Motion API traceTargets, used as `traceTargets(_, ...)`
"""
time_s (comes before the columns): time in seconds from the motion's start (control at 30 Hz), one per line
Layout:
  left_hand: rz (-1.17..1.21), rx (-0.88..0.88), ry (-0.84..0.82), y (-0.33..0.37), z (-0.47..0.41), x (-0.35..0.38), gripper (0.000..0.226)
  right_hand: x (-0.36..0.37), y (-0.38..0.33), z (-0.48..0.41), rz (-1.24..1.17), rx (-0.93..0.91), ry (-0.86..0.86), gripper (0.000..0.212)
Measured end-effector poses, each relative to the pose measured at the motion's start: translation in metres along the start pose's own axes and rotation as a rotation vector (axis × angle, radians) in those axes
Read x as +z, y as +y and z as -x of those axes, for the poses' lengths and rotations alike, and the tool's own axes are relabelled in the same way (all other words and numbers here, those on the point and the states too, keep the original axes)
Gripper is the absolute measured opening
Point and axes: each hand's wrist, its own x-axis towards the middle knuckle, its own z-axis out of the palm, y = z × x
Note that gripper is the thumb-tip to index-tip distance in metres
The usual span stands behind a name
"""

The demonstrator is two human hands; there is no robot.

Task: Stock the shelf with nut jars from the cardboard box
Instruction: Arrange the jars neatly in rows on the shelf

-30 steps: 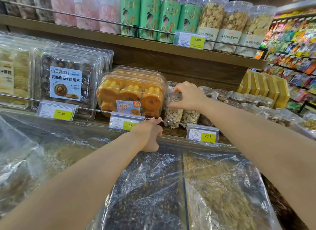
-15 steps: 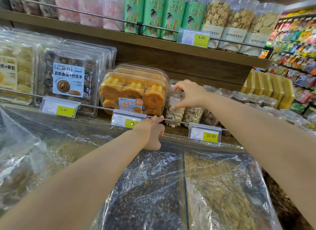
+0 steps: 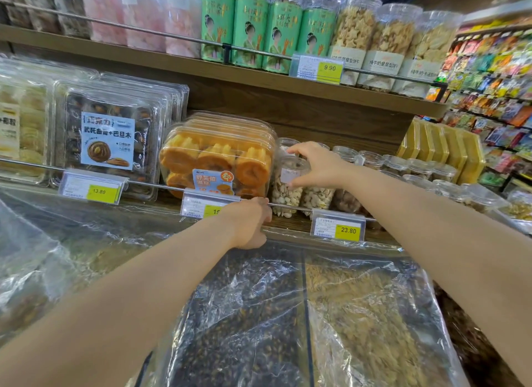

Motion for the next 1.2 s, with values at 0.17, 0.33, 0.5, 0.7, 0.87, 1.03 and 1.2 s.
traceTargets(0.17, -0.002, 0.114, 0.419, 0.018, -0.003, -0.027, 0.049, -0.026, 0.029, 0.016, 0.01, 0.073, 0.167, 0.04)
traceTargets(0.33, -0.132, 0.123, 0.442, 0.035, -0.028, -0.053, 0.062, -0.024, 0.045, 0.026, 0.107, 0.149, 0.046, 0.04)
traceTargets(0.5, -0.139, 0.086, 0.338, 0.041, -0.045, -0.058, 0.054, -0.015, 0.047, 0.027, 0.139, 0.13, -0.014, 0.046)
traceTargets(0.7, -0.145, 0.061, 0.308, 0.04, -0.053, -0.065, 0.032, -0.02, 0.057, 0.027, -0.016, 0.049, -0.052, 0.035)
traceTargets(0.87, -0.084, 0.062, 0.342, 0.042, -0.063, -0.074, 0.021, -0.028, 0.068, 0.029, -0.142, 0.058, 0.003, 0.047)
traceTargets(1.03, -0.053, 0.16, 0.272, 0.058, -0.086, -0.088, 0.04, -0.054, 0.112, 0.029, -0.076, 0.162, 0.234, 0.039)
traceTargets(1.2, -0.067, 0.211, 0.191, 0.075, -0.111, -0.089, 0.045, -0.055, 0.15, 0.017, 0.008, 0.259, 0.228, 0.038)
